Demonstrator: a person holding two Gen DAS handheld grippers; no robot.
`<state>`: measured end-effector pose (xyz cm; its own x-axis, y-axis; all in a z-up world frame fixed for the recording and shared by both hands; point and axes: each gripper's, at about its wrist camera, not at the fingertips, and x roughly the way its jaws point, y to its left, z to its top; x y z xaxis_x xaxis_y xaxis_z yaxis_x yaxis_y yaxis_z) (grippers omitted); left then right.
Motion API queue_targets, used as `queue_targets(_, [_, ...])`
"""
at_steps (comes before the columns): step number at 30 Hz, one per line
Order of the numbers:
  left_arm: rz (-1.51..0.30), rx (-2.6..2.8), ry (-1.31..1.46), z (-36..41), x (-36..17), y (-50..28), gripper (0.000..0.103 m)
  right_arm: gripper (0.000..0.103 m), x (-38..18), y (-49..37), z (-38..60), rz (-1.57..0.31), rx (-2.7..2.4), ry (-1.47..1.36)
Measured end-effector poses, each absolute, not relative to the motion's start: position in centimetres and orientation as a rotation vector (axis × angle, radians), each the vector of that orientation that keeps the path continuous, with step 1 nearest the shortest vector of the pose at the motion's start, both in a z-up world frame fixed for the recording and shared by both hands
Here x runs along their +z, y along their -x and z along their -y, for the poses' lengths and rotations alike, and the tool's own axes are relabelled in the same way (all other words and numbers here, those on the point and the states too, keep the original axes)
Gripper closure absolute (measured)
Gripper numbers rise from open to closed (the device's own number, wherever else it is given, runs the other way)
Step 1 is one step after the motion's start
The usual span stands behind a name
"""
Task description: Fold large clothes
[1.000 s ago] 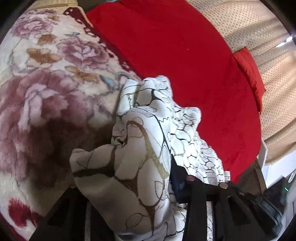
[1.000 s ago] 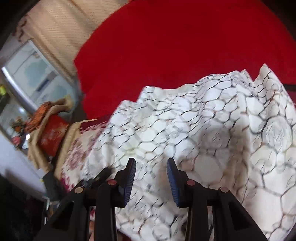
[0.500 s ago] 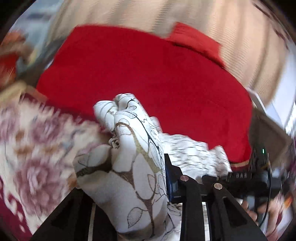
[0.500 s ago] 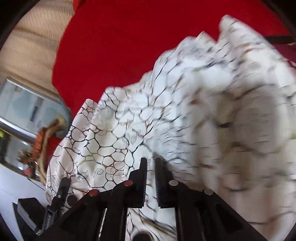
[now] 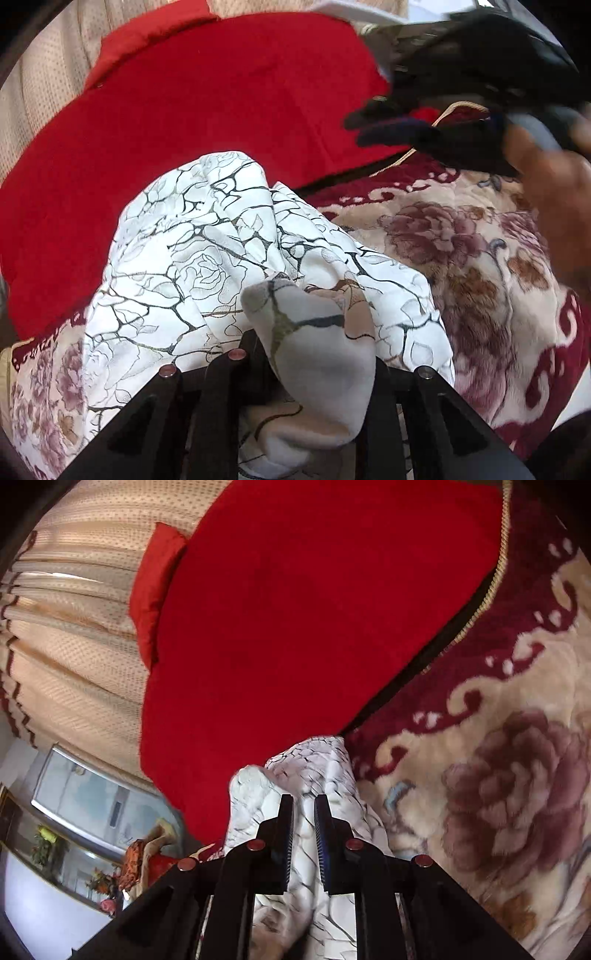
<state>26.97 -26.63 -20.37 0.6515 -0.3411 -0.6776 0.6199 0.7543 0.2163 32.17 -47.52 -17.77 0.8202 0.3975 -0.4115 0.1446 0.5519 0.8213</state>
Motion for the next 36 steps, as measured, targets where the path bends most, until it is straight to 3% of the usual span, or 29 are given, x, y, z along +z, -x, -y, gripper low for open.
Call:
queue_targets(9, [-0.608,-0.677,-0.390,24.2,-20.1,-26.4,0.080,0.089,-14.1,-38.8,39.3,-0.743,0.493,-0.680])
queue_targets(11, [-0.591,-0.707,-0.374,23.0,-19.3,-25.9,0.072,0.091,-15.9,-40.7,37.7,-0.823,0.452,-0.625])
queue_targets(13, [-0.578,-0.772,-0.360,22.0,-18.5,-25.1,0.066,0.101,-20.2,-42.8,37.7,-0.962,0.309,-0.633])
queue_targets(14, [-0.570,-0.803,-0.361,21.2,-17.9,-24.4,0.056,0.102,-22.4,-43.3,37.9,-1.006,0.282,-0.652])
queue_targets(16, [-0.528,-0.838,-0.367,19.1,-16.5,-22.5,0.041,0.103,-24.1,-43.3,39.0,-0.983,0.310,-0.725])
queue_targets(22, [-0.389,-0.866,-0.229,10.3,-11.6,-21.6,0.022,0.103,-23.9,-42.4,38.7,-0.952,0.276,-0.714])
queue_targets(25, [-0.431,-0.724,-0.126,7.0,-11.6,-26.0,0.021,0.103,-24.4,-42.0,38.5,-0.919,0.296,-0.742])
queue_targets(28, [-0.650,-0.584,0.065,4.8,-15.1,-33.8,0.021,0.103,-25.2,-41.6,39.1,-0.888,0.330,-0.783])
queue_targets(32, [-0.906,-0.637,0.290,5.4,-21.7,-38.6,0.038,0.103,-25.5,-41.3,39.4,-0.871,0.338,-0.781])
queue_targets(36, [-0.895,-0.611,0.267,7.5,-22.8,-38.2,0.039,0.103,-25.3,-41.0,39.6,-0.874,0.333,-0.777])
